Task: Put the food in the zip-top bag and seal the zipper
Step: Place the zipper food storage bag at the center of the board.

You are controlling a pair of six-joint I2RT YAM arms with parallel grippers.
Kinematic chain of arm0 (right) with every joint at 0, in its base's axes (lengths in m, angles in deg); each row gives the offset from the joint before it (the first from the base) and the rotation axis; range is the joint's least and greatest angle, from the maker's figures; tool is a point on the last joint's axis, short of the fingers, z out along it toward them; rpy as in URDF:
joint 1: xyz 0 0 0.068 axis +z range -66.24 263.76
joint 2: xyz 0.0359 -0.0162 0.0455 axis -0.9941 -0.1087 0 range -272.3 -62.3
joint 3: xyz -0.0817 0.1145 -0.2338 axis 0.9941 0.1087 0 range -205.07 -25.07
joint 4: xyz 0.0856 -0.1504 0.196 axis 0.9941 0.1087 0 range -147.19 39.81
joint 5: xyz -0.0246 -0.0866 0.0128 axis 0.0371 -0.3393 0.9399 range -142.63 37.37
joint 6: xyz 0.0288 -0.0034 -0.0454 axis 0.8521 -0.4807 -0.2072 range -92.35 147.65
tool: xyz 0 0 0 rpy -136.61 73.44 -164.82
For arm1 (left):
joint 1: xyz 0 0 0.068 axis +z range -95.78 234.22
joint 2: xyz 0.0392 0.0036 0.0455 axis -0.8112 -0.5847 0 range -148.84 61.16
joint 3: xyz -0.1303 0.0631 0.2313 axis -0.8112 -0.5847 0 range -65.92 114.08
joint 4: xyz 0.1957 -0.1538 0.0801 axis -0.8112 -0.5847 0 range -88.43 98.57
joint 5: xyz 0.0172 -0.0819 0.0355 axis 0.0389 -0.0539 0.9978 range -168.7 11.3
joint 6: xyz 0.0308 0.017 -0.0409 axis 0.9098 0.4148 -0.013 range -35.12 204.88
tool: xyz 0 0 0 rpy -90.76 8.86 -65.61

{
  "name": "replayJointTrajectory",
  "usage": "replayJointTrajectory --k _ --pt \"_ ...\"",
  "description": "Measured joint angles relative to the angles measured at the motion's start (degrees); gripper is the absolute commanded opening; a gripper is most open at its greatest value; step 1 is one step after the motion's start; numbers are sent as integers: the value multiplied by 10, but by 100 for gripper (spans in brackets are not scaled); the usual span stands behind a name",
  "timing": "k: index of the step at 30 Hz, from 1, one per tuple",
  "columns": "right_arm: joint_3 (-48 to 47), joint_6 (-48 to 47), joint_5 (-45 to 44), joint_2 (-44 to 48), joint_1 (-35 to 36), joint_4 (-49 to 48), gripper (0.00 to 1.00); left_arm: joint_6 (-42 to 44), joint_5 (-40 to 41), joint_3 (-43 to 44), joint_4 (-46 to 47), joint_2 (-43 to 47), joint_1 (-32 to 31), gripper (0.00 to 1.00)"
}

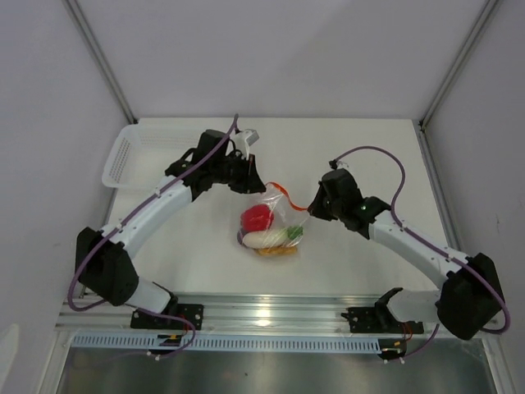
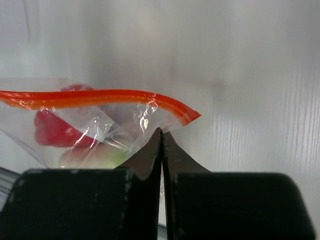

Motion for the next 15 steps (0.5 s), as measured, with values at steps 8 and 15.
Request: replayJointTrajectory --k 8,15 --pt "-145 -66 107 -181 -145 -33 0 -15 3 120 19 -143 28 21" --pt "-275 -124 176 -356 -179 -57 1 -31 12 170 43 -205 35 58"
